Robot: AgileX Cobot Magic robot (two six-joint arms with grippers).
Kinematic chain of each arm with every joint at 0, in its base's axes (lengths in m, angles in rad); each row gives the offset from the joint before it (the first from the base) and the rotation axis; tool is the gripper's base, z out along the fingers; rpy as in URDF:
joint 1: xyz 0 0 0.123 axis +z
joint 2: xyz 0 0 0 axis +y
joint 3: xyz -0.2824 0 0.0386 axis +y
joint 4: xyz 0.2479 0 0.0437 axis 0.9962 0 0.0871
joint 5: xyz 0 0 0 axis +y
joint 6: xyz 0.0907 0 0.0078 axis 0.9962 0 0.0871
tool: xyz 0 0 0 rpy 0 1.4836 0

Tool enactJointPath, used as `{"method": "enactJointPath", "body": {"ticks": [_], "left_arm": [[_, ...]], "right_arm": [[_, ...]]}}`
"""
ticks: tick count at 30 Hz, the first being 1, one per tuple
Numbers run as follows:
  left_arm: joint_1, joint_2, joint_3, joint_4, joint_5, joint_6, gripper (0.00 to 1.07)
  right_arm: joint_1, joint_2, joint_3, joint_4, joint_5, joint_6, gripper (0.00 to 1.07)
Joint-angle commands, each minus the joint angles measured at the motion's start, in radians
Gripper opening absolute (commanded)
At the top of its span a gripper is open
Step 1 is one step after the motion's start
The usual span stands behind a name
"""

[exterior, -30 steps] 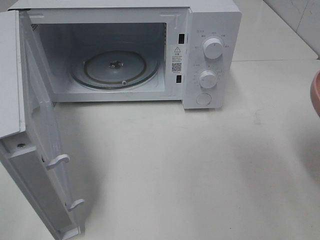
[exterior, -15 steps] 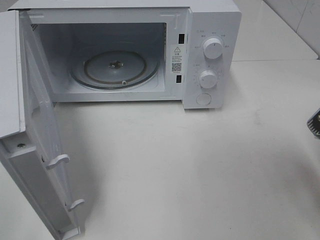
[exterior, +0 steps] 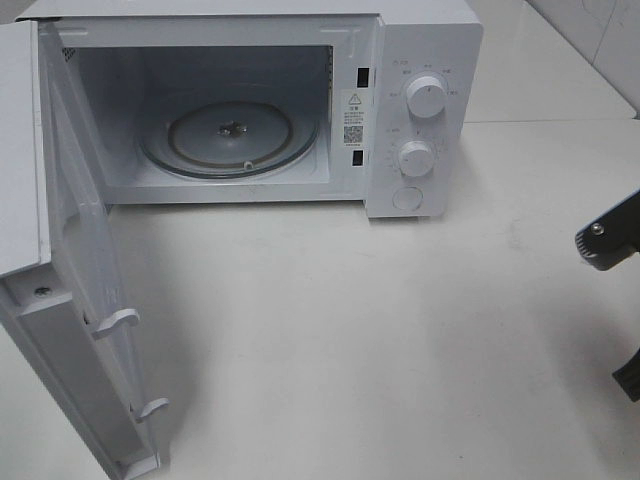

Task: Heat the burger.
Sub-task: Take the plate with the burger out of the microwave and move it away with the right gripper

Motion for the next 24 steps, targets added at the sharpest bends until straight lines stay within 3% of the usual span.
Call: {"method": "enactJointPath", "body": {"ticks": [1,8,15,24], "left_arm": [[0.000,-0.019,0.000,-0.008,-0.012,-0.006,1.01],[0.000,-0.019,0.000,-0.008,-0.012,-0.006,1.01],[0.000,-0.019,0.000,-0.008,-0.012,-0.006,1.01],[0.000,-0.019,0.000,-0.008,-0.012,-0.006,1.01]], "right_arm": [[-0.005,0.073,-0.009,-0.080,-0.043,0.079,0.01],[-0.005,0.190,-0.009,-0.119,-0.132,0.171,0.01],[-0.087,0.368,-0.009,-0.155,-0.234,0.240,0.01],[-0.151,0.473,-0.009,-0.229,-0.280,0.339,0.04]]}}
